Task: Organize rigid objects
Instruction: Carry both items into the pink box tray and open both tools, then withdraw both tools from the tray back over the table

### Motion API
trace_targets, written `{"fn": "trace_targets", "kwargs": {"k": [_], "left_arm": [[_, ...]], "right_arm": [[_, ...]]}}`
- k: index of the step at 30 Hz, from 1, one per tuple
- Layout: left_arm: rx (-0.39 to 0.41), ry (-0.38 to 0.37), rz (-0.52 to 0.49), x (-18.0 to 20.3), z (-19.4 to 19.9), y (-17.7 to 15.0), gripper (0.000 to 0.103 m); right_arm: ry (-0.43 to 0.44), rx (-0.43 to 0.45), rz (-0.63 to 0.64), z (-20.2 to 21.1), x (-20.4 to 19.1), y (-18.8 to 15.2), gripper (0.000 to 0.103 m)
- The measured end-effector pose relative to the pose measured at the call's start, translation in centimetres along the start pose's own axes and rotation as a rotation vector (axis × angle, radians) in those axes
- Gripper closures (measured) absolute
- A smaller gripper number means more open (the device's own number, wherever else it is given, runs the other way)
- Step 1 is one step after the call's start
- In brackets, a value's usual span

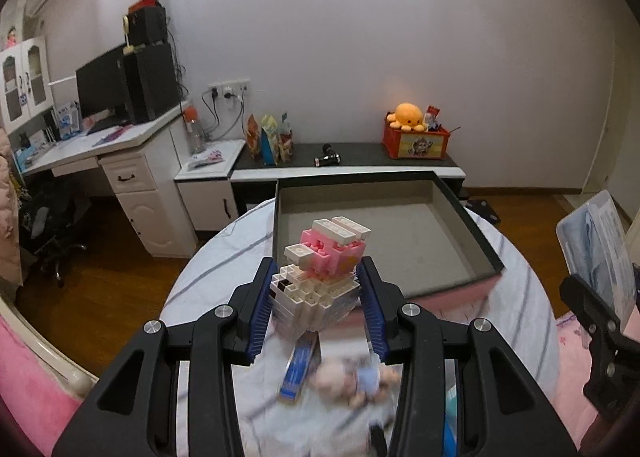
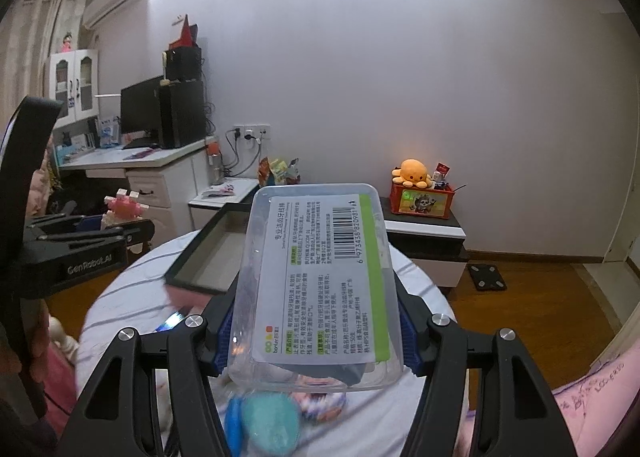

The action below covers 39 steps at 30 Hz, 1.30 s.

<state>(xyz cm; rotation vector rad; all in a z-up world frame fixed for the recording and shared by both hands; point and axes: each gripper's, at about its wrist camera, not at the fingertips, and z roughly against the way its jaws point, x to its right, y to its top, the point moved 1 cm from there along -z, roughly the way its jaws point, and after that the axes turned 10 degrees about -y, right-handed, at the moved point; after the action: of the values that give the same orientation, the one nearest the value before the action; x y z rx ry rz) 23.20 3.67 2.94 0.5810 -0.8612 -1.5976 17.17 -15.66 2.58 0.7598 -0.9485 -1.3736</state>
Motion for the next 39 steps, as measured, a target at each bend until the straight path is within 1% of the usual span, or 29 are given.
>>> {"fn": "trace_targets", "kwargs": {"k": [1, 5, 7, 11, 14, 17, 21, 22, 23, 24, 25, 26, 27, 31, 36, 39], "left_arm": [[-0.018, 0.003, 0.005, -0.3, -1.6, 0.8, 0.061], [-0.088, 0.003, 0.025, -1.4, -6.6, 2.3, 0.061], [-0.128, 0.002, 0.036, -1.9, -9.2, 2.7, 0.061], [-0.198, 0.004, 0.032, -2.3, -12.9, 2.5, 0.061], [-0.228, 0.013, 0.024, -2.5, -14.8, 2.4, 0.061], [-0.261, -0.007, 0.036, -2.5, -16.0, 2.1, 0.061], [-0.268, -0.002, 0.033, -2.3, -16.0, 1.9, 0.06], [-0.269, -0.014, 0.045, -2.4, -16.0, 2.0, 0.049], [-0.278, -0.03, 0.071, -2.7, -16.1, 2.0, 0.036], [-0.282, -0.035, 0.095, -3.1, -16.2, 2.1, 0.009], [-0.268, -0.035, 0.12, -3.4, -16.0, 2.1, 0.0], [-0.247, -0.03, 0.133, -3.6, -15.7, 2.1, 0.0], [-0.246, -0.018, 0.136, -3.7, -15.5, 2.0, 0.0], [-0.241, -0.014, 0.121, -3.6, -15.2, 2.0, 0.0], [-0.235, 0.018, 0.09, -3.2, -14.9, 2.1, 0.0], [-0.219, 0.009, 0.083, -2.7, -14.0, 2.2, 0.0]], "right_arm": [[-0.003, -0.011, 0.002, -1.2, -0.1, 0.3, 0.039], [-0.005, -0.055, 0.01, -5.4, -0.6, 1.4, 0.039], [-0.009, -0.085, 0.011, -8.1, -0.7, 1.6, 0.039], [-0.005, -0.147, 0.016, -12.1, -0.9, 1.6, 0.039], [-0.008, -0.183, 0.022, -14.2, -0.9, 1.2, 0.039], [-0.011, -0.211, 0.019, -15.5, -1.0, 0.8, 0.039], [0.005, -0.227, 0.015, -15.8, -0.7, 0.6, 0.038], [0.008, -0.231, 0.02, -15.8, -0.8, 0.7, 0.036], [0.003, -0.235, 0.022, -15.8, -0.8, 0.8, 0.02], [-0.013, -0.237, 0.018, -15.9, -0.7, 0.9, 0.013], [-0.039, -0.234, 0.009, -15.7, -0.5, 1.0, 0.013], [-0.058, -0.23, 0.0, -15.5, -0.2, 1.2, 0.013], [-0.062, -0.229, -0.005, -15.3, 0.0, 1.3, 0.013], [-0.047, -0.246, -0.031, -15.2, 0.6, 1.3, 0.013], [-0.046, -0.251, -0.026, -15.2, 0.6, 1.3, 0.013], [-0.048, -0.236, -0.021, -14.7, 0.5, 1.7, 0.013]]}}
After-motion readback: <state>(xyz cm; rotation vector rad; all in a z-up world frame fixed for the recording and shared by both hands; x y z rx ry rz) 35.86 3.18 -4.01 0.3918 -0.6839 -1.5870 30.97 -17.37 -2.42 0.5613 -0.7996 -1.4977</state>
